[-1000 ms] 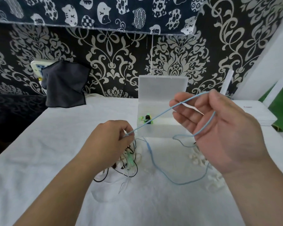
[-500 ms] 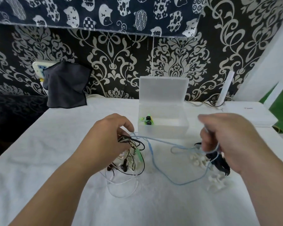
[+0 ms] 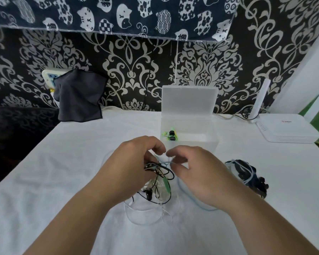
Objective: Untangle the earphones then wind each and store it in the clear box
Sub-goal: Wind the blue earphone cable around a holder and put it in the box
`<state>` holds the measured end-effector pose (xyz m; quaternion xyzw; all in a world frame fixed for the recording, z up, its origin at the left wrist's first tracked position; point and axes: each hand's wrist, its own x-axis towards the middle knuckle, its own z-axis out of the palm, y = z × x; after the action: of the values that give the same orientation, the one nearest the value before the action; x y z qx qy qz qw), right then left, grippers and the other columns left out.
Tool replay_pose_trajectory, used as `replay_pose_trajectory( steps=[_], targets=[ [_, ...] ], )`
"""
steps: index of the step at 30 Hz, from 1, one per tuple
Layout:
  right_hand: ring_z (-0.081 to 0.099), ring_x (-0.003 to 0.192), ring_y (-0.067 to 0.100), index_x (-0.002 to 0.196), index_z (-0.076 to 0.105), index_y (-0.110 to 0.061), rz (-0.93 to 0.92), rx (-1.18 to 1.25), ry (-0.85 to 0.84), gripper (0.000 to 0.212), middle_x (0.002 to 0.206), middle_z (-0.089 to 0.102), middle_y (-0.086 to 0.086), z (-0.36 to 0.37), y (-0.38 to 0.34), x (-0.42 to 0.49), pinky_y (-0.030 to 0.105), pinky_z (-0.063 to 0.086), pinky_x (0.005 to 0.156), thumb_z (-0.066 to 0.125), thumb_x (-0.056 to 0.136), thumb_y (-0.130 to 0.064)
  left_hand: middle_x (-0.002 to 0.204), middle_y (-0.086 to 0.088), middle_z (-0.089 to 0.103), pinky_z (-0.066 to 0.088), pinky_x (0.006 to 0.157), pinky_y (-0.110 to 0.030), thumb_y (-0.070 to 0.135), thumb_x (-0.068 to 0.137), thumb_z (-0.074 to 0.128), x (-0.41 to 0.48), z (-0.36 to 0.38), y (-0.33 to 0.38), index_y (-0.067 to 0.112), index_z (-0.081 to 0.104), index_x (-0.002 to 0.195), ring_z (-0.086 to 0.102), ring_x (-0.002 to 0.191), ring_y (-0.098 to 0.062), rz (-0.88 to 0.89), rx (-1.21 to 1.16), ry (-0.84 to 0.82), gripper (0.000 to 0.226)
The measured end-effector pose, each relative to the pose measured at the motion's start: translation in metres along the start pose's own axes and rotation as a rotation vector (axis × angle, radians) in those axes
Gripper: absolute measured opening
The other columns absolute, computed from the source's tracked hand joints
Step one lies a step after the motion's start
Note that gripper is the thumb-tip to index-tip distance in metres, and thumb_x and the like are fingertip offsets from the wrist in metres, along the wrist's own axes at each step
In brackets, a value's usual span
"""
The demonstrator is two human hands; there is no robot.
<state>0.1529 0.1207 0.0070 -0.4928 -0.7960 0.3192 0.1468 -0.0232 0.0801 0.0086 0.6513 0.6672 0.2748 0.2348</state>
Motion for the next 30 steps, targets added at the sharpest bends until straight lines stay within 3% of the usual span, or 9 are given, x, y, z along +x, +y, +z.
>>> replay_pose_trajectory(
  steps=[2, 4, 11, 14, 19, 21, 24, 27, 30],
  targets=[
    [0.06, 0.068, 0.003, 0.088, 0.069, -0.03, 0.006, 0.047, 0.035, 0.009, 0.074, 0.066, -0.013, 0.006, 0.0, 0.004, 0.02, 0.045, 0.063, 0.063, 0.095, -0.031, 0.088, 0.018, 0.064, 0.055, 0.07, -0.021, -0.001, 0.067, 0.084, 0.0, -0.001, -0.002, 0.043, 0.061, 0.093, 0.065, 0.082, 0.003, 0.033, -0.02, 0.013, 0.056],
    [0.059, 0.055, 0.005, 0.074, 0.068, -0.026, 0.006, 0.117, 0.072, 0.019, 0.059, 0.065, -0.011, 0.007, 0.0, 0.007, 0.021, 0.045, 0.058, 0.066, 0.093, -0.029, 0.095, 0.018, 0.061, 0.056, 0.075, -0.025, 0.006, 0.064, 0.088, 0.001, -0.003, -0.006, 0.043, 0.062, 0.092, 0.064, 0.088, 0.002, 0.066, 0.0, 0.019, 0.053],
    [0.061, 0.064, 0.0, 0.074, 0.073, -0.024, 0.071, 0.299, 0.2, 0.018, 0.066, 0.067, -0.019, 0.007, -0.007, 0.01, 0.017, 0.045, 0.061, 0.067, 0.091, -0.026, 0.083, 0.019, 0.067, 0.056, 0.077, -0.034, 0.047, 0.061, 0.088, 0.0, -0.009, -0.011, 0.034, 0.069, 0.08, 0.065, 0.082, 0.002, 0.005, -0.071, 0.027, 0.03],
    [0.057, 0.064, 0.003, 0.071, 0.072, -0.019, 0.086, 0.26, 0.244, 0.022, 0.067, 0.067, -0.014, 0.006, -0.008, 0.01, 0.014, 0.039, 0.053, 0.064, 0.091, -0.024, 0.082, 0.02, 0.069, 0.054, 0.079, -0.032, 0.037, 0.069, 0.086, 0.001, -0.011, -0.013, 0.031, 0.065, 0.074, 0.064, 0.085, 0.002, -0.01, -0.061, 0.061, 0.023],
    [0.04, 0.054, 0.018, 0.068, 0.058, 0.0, 0.156, 0.208, 0.304, 0.022, 0.068, 0.058, 0.016, 0.001, -0.001, 0.011, 0.033, 0.033, 0.052, 0.055, 0.087, -0.012, 0.075, 0.011, 0.064, 0.052, 0.073, -0.034, 0.001, 0.074, 0.076, 0.002, -0.016, -0.021, 0.026, 0.055, 0.066, 0.062, 0.077, -0.009, 0.037, 0.007, 0.076, 0.034],
    [0.048, 0.063, 0.031, 0.065, 0.056, 0.0, 0.166, 0.297, 0.344, 0.022, 0.073, 0.059, 0.021, -0.006, -0.002, 0.012, 0.042, 0.046, 0.059, 0.055, 0.084, -0.009, 0.074, 0.008, 0.06, 0.046, 0.065, -0.026, -0.01, 0.07, 0.065, 0.003, -0.018, -0.025, 0.025, 0.052, 0.063, 0.057, 0.074, -0.009, 0.018, 0.099, 0.076, 0.037],
    [0.056, 0.068, 0.027, 0.062, 0.059, -0.003, 0.134, 0.478, 0.337, 0.022, 0.071, 0.062, 0.019, -0.018, -0.006, 0.009, 0.044, 0.052, 0.068, 0.056, 0.083, -0.009, 0.073, 0.008, 0.055, 0.034, 0.053, -0.024, -0.01, 0.066, 0.048, 0.002, -0.022, -0.029, 0.024, 0.047, 0.063, 0.048, 0.068, -0.007, -0.128, 0.35, 0.031, 0.034],
    [0.056, 0.062, 0.023, 0.062, 0.065, -0.009, 0.147, 0.314, 0.233, 0.018, 0.065, 0.067, 0.008, -0.033, 0.003, 0.005, 0.037, 0.047, 0.063, 0.06, 0.078, -0.014, 0.085, 0.01, 0.054, 0.04, 0.06, -0.025, -0.003, 0.071, 0.048, 0.001, -0.027, -0.034, 0.028, 0.047, 0.074, 0.051, 0.077, -0.011, -0.251, 0.487, -0.054, 0.031],
    [0.045, 0.052, 0.016, 0.067, 0.066, -0.008, 0.23, -0.086, -0.036, 0.016, 0.057, 0.058, 0.006, -0.048, 0.021, -0.001, 0.028, 0.037, 0.055, 0.065, 0.077, -0.02, 0.108, 0.013, 0.048, 0.05, 0.08, -0.027, 0.009, 0.075, 0.064, -0.001, -0.031, -0.035, 0.036, 0.049, 0.099, 0.055, 0.095, -0.01, -0.278, 0.361, -0.198, 0.039]
  ],
)
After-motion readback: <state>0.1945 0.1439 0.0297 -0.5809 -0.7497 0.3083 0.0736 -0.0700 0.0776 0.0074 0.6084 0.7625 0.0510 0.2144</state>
